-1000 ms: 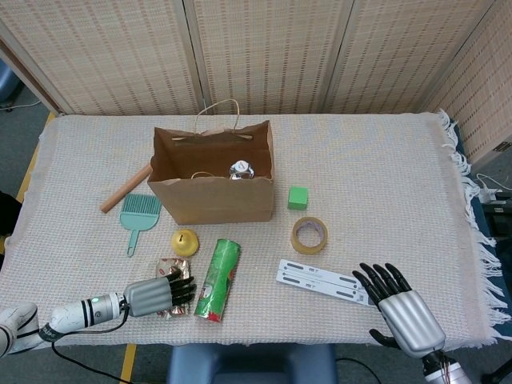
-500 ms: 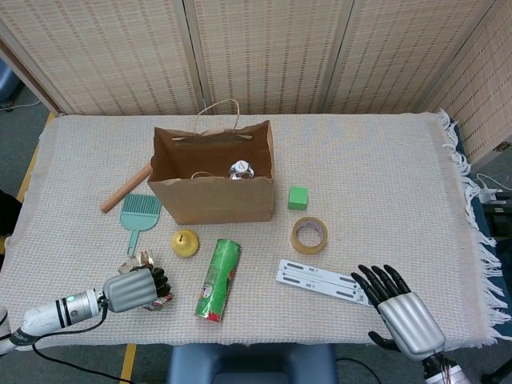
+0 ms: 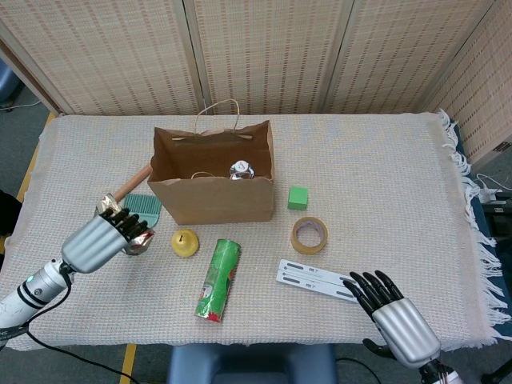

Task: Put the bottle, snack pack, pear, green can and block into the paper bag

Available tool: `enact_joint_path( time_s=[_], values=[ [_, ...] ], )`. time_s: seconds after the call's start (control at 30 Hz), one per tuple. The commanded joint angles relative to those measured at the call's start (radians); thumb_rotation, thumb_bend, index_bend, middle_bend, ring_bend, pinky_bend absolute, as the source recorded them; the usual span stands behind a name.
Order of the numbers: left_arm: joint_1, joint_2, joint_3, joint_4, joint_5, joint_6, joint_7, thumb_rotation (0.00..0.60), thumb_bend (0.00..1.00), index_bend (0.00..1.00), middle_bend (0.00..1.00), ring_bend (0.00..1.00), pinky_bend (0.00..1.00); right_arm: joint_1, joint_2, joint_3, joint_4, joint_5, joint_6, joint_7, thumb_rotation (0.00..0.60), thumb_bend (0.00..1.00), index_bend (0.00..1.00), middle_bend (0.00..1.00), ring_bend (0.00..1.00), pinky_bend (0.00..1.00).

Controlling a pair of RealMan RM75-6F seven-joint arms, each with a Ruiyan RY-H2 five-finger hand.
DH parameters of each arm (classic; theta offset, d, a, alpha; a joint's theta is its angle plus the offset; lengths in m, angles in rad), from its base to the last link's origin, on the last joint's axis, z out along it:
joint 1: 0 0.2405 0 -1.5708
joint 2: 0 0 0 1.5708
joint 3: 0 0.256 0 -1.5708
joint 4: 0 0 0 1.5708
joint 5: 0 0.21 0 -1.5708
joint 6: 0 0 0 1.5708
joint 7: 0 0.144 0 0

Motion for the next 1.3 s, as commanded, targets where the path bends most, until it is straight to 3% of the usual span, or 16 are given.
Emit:
enact_joint_path(
  time_s=[0.03,0.2,0.4,0.5,0.7,1.3],
  values=[
    [0.031,-0.073,-0.17,-0.183,-0.243,0.03,-0.061,0.6,0.71,0.65,0.68,0.62,0.75,-0.003,0.001,-0.003,-0.001,-0.008,0.004,0.001,0.6,0.07,0.0,0.0,0.0,0.0],
    [0.013,-0.126,-0.301,-0.45,-0.447,-0.008,-0.082,0.6,0.71,0.65,0.67,0.62,0.75,-0.001,0.004,-0.001,0.002,-0.002,0.0,0.005,0.6,0.07,0.0,0.0,0.0,0.0],
    [-0.052,-0.214,-0.472,-0.651,-0.682,-0.043,-0.102,0.6,0.71,0.65,0.67,0.62,0.74,0.006,0.01,0.004,0.004,0.011,-0.01,0.017,0.6,0.07,0.0,0.0,0.0,0.0],
    [-0.105,-0.254,-0.523,-0.629,-0.698,-0.056,-0.094,0.6,0.71,0.65,0.66,0.62,0.74,0.009,0.011,0.005,0.007,0.017,-0.015,0.02,0.6,0.07,0.0,0.0,0.0,0.0],
    [-0.197,-0.337,-0.577,-0.562,-0.711,-0.085,-0.092,0.6,0.71,0.65,0.67,0.62,0.74,0.015,0.015,0.012,0.002,0.034,-0.02,0.026,0.6,0.07,0.0,0.0,0.0,0.0],
    [-0.381,-0.479,-0.58,-0.241,-0.708,-0.228,-0.097,0.6,0.69,0.65,0.66,0.62,0.73,0.037,0.042,0.015,-0.009,0.069,-0.053,0.071,0.6,0.07,0.0,0.0,0.0,0.0]
  ],
)
